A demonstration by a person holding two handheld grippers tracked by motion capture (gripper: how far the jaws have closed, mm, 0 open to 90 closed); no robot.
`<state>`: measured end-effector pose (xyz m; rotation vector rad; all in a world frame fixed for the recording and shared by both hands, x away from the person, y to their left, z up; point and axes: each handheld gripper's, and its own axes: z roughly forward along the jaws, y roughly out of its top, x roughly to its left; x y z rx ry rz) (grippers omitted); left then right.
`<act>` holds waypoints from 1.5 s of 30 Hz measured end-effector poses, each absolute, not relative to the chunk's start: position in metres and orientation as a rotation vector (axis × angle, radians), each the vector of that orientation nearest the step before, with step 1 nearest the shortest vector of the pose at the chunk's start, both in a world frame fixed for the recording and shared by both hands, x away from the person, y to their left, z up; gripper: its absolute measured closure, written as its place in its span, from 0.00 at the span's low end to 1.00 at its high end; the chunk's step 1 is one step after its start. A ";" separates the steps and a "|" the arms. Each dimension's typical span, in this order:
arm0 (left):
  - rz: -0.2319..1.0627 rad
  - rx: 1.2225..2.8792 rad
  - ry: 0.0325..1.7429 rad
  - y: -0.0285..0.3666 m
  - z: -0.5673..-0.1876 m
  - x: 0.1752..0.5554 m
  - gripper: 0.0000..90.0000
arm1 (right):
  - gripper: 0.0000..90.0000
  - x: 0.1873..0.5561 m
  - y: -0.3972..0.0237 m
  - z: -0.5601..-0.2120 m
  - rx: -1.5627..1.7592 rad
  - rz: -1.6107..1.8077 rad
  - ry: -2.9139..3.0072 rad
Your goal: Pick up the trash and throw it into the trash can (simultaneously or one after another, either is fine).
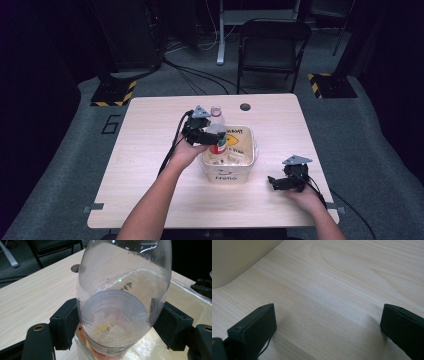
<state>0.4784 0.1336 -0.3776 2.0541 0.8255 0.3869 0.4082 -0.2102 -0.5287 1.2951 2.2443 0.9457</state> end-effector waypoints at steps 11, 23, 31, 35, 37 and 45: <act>0.373 2.123 0.816 0.127 -0.386 0.479 0.28 | 0.00 0.408 -0.210 -0.529 1.295 0.946 2.244; 0.366 2.126 0.816 0.126 -0.385 0.476 0.29 | 0.00 0.408 -0.210 -0.529 1.294 0.945 2.245; 0.348 2.119 0.806 0.128 -0.382 0.473 0.28 | 0.00 0.408 -0.210 -0.529 1.294 0.945 2.245; 0.348 2.115 0.797 0.129 -0.379 0.470 0.28 | 0.00 0.408 -0.210 -0.529 1.294 0.945 2.245; 0.349 2.109 0.794 0.130 -0.377 0.468 0.28 | 0.00 0.408 -0.210 -0.529 1.294 0.945 2.246; 0.359 2.079 0.796 0.142 -0.370 0.460 0.27 | 0.00 0.408 -0.210 -0.529 1.294 0.945 2.246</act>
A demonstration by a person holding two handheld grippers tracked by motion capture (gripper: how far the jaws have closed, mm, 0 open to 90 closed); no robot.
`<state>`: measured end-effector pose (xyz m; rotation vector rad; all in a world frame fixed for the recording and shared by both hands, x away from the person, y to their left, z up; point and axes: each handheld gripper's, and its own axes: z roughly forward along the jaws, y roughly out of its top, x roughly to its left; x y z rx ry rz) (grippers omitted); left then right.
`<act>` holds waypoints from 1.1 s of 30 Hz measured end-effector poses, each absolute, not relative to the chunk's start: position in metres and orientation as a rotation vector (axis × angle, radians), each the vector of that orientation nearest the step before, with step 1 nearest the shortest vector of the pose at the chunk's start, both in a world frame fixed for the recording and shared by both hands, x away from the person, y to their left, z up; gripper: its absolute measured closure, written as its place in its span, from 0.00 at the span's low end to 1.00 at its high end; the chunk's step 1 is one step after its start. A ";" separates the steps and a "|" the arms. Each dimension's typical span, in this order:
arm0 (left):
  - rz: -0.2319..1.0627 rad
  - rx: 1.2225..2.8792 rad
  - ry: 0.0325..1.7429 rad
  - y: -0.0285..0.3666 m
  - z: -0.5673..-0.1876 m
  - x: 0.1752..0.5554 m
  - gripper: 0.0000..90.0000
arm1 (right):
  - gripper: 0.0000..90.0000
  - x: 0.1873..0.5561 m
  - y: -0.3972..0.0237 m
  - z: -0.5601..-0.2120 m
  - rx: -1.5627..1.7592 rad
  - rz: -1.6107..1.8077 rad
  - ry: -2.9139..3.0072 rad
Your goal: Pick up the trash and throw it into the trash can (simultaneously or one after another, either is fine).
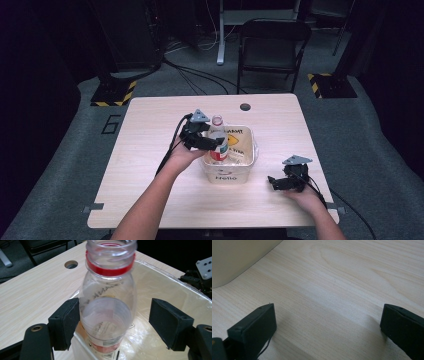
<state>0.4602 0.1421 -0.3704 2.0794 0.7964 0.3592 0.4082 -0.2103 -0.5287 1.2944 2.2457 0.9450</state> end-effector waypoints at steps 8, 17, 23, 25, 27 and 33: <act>0.364 2.052 0.796 0.155 -0.365 0.451 0.27 | 0.00 0.408 -0.210 -0.529 1.295 0.945 2.245; 0.355 2.039 0.771 0.168 -0.361 0.440 0.29 | 0.00 0.408 -0.210 -0.529 1.294 0.945 2.245; 0.358 2.022 0.762 0.185 -0.358 0.429 0.34 | 0.00 0.408 -0.210 -0.529 1.294 0.946 2.245; 0.352 2.006 0.772 0.192 -0.358 0.426 0.35 | 0.00 0.408 -0.210 -0.529 1.295 0.946 2.245; 0.360 1.994 0.775 0.199 -0.358 0.423 0.36 | 0.00 0.408 -0.210 -0.529 1.294 0.945 2.246; 0.368 1.981 0.823 0.224 -0.365 0.417 0.40 | 0.00 0.408 -0.210 -0.529 1.295 0.946 2.245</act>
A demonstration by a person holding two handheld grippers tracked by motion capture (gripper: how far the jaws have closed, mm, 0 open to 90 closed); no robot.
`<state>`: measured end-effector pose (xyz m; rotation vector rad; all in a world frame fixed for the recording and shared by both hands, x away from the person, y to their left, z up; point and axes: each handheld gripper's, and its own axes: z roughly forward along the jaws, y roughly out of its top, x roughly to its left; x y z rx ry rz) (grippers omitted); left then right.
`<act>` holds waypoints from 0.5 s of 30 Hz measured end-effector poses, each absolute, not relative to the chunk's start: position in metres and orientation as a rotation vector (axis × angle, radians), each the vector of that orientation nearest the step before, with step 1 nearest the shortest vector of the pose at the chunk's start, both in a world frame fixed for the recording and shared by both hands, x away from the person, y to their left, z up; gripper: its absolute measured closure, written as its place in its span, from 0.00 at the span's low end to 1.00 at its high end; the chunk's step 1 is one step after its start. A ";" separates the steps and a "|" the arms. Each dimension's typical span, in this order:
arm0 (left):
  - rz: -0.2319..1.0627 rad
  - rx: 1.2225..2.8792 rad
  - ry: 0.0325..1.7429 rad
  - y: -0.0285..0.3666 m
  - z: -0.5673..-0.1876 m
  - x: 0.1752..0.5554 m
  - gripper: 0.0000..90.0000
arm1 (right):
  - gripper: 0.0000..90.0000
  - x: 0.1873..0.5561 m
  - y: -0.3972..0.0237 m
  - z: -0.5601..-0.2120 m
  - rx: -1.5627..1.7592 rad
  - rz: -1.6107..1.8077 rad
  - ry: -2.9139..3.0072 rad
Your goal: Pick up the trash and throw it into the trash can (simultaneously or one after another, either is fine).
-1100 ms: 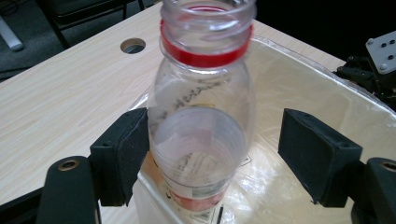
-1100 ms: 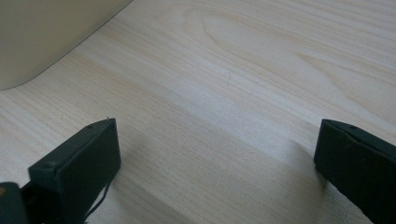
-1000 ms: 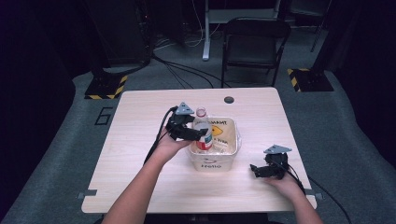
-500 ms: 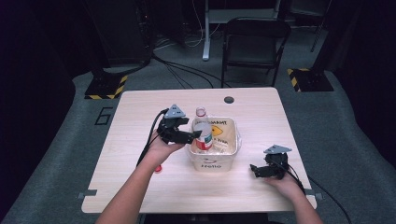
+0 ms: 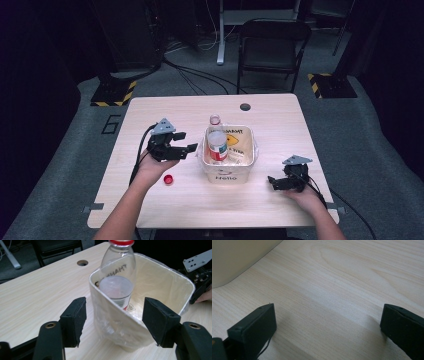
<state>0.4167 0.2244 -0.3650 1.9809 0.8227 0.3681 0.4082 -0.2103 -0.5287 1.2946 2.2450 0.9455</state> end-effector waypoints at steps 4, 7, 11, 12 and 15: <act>0.389 1.982 0.853 0.239 -0.371 0.413 0.41 | 0.00 0.408 -0.210 -0.529 1.294 0.945 2.246; 0.388 1.978 0.876 0.248 -0.378 0.410 0.42 | 0.00 0.408 -0.210 -0.529 1.295 0.945 2.246; 0.395 1.960 0.898 0.260 -0.388 0.406 0.44 | 0.00 0.408 -0.210 -0.529 1.294 0.945 2.246; 0.397 1.956 0.901 0.262 -0.390 0.405 0.44 | 0.00 0.408 -0.210 -0.529 1.294 0.945 2.245; 0.396 1.945 0.924 0.269 -0.397 0.403 0.45 | 0.00 0.408 -0.210 -0.529 1.294 0.945 2.245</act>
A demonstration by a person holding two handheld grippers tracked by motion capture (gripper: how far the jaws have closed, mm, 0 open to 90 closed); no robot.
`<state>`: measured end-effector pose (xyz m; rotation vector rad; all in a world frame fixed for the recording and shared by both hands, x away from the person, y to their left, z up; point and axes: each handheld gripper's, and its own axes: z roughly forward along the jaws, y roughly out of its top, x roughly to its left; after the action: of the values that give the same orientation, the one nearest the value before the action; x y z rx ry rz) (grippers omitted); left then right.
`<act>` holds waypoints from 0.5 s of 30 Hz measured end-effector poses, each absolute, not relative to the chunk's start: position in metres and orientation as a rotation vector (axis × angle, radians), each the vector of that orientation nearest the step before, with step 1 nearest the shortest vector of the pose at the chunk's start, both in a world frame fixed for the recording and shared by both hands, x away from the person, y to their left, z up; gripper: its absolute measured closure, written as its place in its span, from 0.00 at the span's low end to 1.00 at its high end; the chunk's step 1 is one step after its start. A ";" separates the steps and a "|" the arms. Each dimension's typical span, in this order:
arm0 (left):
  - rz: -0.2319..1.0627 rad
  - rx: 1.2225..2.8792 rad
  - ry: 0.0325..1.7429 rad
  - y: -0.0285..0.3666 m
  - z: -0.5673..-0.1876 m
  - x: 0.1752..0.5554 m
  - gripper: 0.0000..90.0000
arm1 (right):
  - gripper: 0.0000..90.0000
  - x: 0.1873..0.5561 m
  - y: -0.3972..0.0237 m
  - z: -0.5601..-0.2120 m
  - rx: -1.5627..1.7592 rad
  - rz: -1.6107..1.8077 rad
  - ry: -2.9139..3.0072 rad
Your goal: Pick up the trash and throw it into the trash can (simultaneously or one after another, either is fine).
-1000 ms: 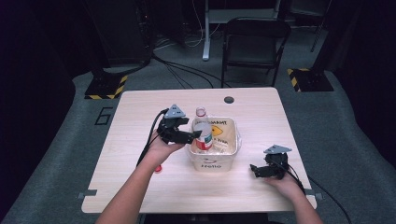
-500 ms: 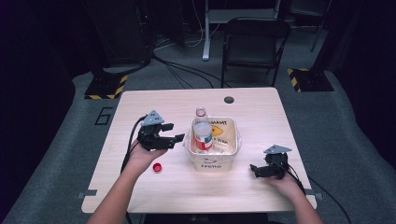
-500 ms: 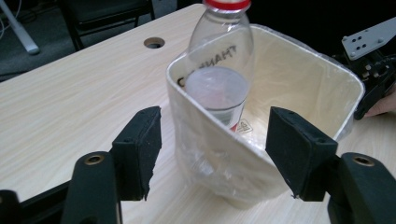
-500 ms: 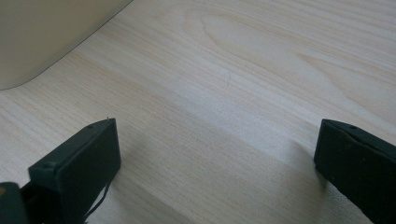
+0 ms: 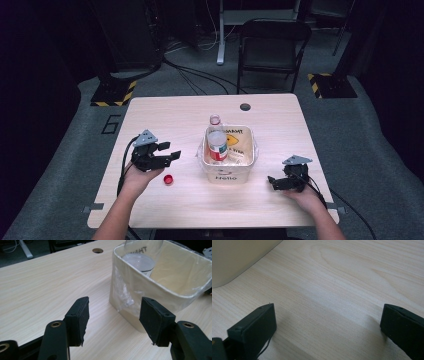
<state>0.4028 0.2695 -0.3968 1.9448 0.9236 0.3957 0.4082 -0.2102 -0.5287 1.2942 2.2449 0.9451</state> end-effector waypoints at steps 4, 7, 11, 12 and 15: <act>0.393 1.949 0.948 0.278 -0.409 0.400 0.47 | 0.00 0.408 -0.210 -0.529 1.294 0.945 2.245; 0.390 1.958 0.970 0.284 -0.421 0.398 0.48 | 0.00 0.408 -0.210 -0.529 1.294 0.945 2.245; 0.409 1.976 0.987 0.289 -0.433 0.395 0.49 | 0.00 0.408 -0.210 -0.529 1.295 0.945 2.245; 0.412 1.975 0.993 0.290 -0.435 0.395 0.49 | 0.00 0.408 -0.210 -0.529 1.294 0.945 2.245; 0.404 1.962 0.999 0.294 -0.441 0.393 0.50 | 0.00 0.408 -0.210 -0.529 1.293 0.945 2.245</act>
<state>0.3930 0.2936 -0.4412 1.9615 0.9994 0.4038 0.4082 -0.2102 -0.5287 1.2930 2.2447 0.9450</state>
